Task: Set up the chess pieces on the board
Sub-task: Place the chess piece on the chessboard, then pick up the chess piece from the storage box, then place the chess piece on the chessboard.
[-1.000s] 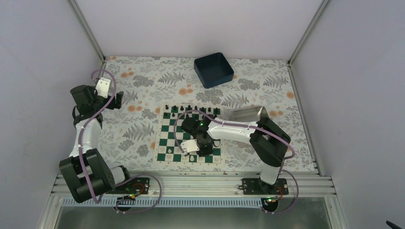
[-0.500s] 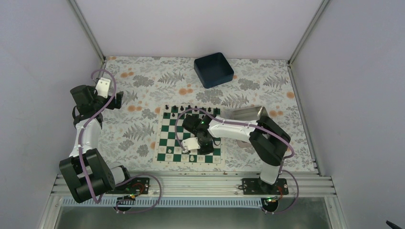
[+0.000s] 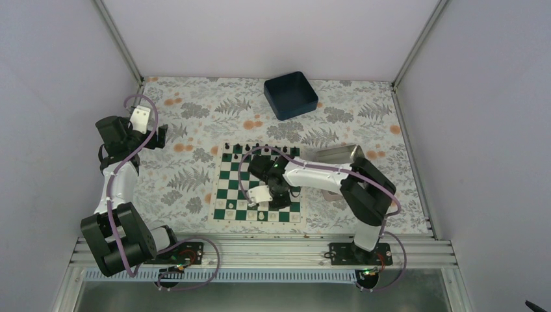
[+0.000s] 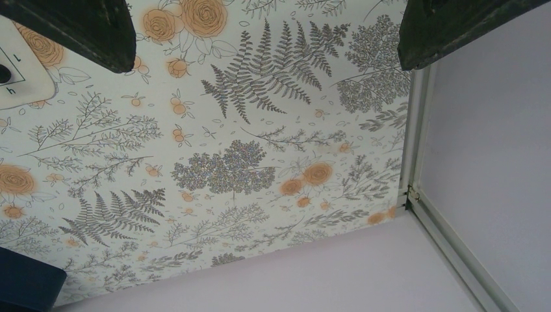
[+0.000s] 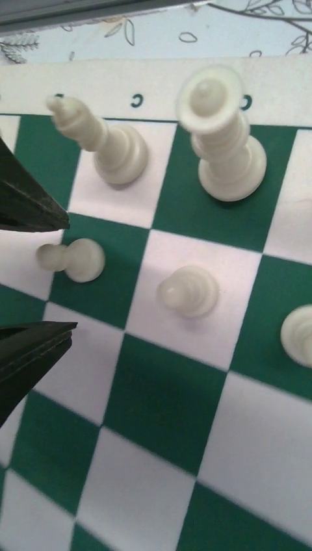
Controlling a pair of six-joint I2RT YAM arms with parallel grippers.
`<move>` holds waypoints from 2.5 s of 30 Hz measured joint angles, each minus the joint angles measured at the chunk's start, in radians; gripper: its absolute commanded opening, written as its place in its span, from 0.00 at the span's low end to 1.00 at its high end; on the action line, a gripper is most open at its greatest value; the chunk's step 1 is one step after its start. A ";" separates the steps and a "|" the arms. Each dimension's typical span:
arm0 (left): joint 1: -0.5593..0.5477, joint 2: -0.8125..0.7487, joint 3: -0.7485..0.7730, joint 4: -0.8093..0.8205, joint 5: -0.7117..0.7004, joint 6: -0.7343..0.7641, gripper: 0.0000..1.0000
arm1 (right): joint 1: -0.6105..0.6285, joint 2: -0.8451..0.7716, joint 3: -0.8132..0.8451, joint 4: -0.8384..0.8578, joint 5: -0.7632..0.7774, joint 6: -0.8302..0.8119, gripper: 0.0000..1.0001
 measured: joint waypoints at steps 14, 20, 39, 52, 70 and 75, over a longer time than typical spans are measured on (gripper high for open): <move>0.000 0.001 0.000 0.000 0.000 0.000 1.00 | -0.474 -0.331 0.028 -0.114 0.053 -0.067 0.43; 0.000 0.001 0.000 0.000 0.000 0.000 1.00 | -0.750 -0.359 0.022 -0.111 0.045 -0.183 0.43; 0.000 0.001 0.000 0.000 -0.001 0.000 1.00 | -0.778 -0.158 -0.090 0.048 -0.057 -0.253 0.45; 0.000 0.001 0.000 0.000 -0.001 0.000 1.00 | -0.778 -0.102 -0.090 0.057 -0.090 -0.259 0.09; 0.000 0.001 0.000 0.000 -0.001 0.000 1.00 | -0.568 -0.295 0.151 -0.116 0.010 -0.187 0.08; 0.000 0.001 0.000 0.000 0.000 0.000 1.00 | -0.330 -0.256 0.270 -0.163 0.023 -0.139 0.09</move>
